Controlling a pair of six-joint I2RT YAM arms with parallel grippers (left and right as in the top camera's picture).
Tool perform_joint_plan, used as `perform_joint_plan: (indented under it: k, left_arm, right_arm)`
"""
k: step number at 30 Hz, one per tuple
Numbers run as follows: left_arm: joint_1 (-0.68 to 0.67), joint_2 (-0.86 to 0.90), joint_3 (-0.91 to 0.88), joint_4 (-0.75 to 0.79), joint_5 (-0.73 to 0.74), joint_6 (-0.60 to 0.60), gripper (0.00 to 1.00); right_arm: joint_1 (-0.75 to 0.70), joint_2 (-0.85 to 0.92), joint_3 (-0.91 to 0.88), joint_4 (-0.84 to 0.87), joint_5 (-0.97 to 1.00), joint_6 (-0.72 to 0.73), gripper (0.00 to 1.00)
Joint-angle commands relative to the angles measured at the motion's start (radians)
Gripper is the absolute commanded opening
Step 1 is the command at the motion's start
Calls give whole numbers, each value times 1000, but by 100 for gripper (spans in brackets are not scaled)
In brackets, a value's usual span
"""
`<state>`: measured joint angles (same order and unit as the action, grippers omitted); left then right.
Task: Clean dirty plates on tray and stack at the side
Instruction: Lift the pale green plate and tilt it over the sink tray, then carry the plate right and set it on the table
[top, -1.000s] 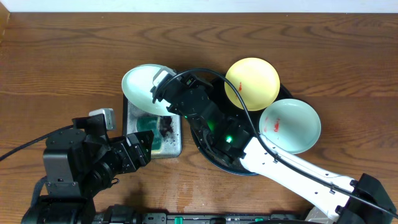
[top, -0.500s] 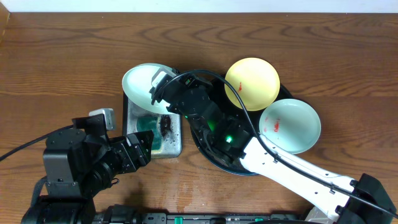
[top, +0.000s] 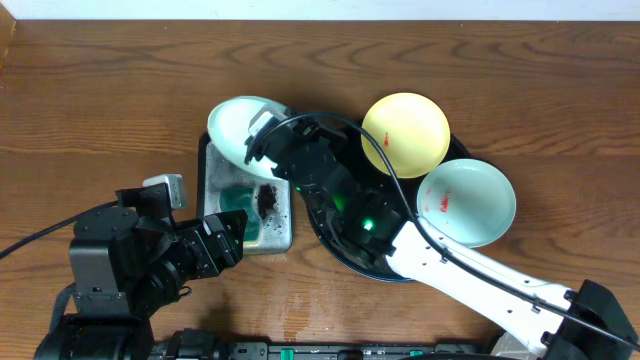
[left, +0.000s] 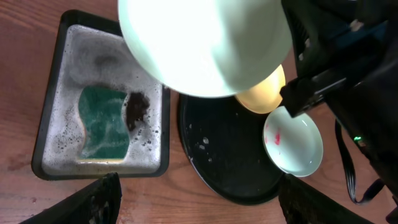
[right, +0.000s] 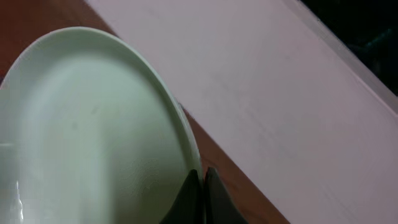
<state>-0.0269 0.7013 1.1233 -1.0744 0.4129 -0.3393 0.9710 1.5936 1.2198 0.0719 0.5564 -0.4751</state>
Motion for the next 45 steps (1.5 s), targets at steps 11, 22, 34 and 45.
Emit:
perform_joint_plan:
  k: [11, 22, 34, 45]
  left_arm:
    - [5, 5, 6, -3, -6, 10, 81]
    - [5, 5, 6, -2, -6, 10, 81]
    - [5, 5, 6, -3, -6, 10, 82]
    - [5, 5, 6, -2, -5, 10, 82]
  right_arm:
    - [52, -18, 14, 9, 25, -59, 1]
    - [62, -15, 14, -1, 118, -2, 1]
    - [-287, -98, 14, -483, -391, 879, 1]
    - [-1157, -233, 14, -774, -928, 914, 1]
